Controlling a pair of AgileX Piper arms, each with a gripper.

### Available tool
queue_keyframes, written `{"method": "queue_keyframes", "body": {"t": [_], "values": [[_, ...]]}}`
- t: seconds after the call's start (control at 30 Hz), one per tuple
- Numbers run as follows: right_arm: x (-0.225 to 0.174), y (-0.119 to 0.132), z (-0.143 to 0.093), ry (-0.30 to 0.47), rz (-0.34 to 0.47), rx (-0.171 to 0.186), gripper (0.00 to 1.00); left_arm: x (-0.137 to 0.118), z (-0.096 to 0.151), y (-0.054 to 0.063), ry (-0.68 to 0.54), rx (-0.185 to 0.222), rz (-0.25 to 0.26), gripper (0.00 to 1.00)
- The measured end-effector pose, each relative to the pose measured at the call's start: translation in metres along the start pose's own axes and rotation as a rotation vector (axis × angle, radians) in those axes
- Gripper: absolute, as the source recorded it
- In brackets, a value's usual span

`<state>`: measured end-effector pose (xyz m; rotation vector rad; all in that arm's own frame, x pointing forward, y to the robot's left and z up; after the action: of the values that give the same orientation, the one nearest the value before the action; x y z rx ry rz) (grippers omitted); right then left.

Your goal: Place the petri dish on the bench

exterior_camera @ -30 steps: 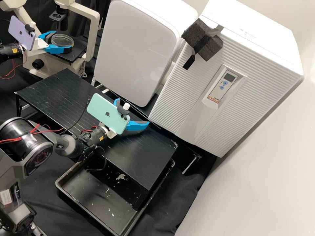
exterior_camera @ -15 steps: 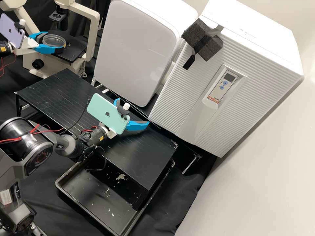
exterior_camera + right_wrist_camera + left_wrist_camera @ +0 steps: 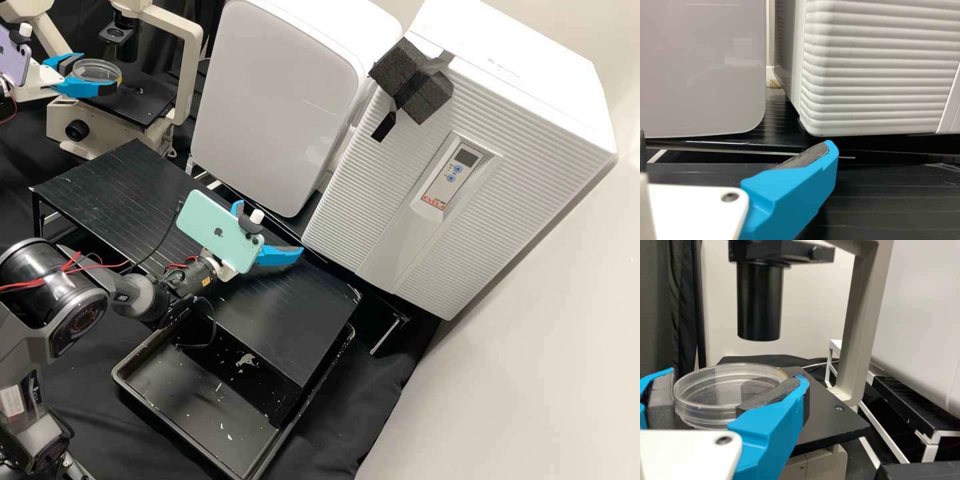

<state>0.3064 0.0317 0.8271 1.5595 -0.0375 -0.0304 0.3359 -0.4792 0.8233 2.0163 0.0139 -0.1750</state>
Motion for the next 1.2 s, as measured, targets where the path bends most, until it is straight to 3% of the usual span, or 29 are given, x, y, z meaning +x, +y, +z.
{"method": "queue_keyframes", "body": {"t": [0.13,0.3,0.5,0.63,0.93,1.07,1.2], "values": [[0.000,0.000,0.000,0.000,0.000,0.000,1.00,-0.003,0.001,0.000,-0.004,-0.013,-0.002,0.00],[0.000,0.000,0.000,0.000,0.000,0.000,1.00,-0.003,0.021,-0.008,-0.066,-0.003,-0.027,0.00],[0.000,0.000,0.000,0.000,0.000,0.000,1.00,-0.015,0.060,-0.018,-0.253,0.102,-0.082,0.00],[0.000,0.000,0.000,0.000,0.000,0.000,1.00,-0.025,0.090,-0.020,-0.410,0.173,-0.079,0.00],[0.000,0.000,0.000,0.000,0.000,0.000,1.00,-0.038,0.148,-0.027,-0.708,0.242,-0.108,0.00],[0.000,0.000,0.000,0.000,0.000,0.000,1.00,-0.033,0.168,-0.033,-0.777,0.247,-0.137,0.00],[0.000,0.000,0.000,0.000,0.000,0.000,1.00,-0.025,0.184,-0.044,-0.805,0.221,-0.194,0.00]]}}
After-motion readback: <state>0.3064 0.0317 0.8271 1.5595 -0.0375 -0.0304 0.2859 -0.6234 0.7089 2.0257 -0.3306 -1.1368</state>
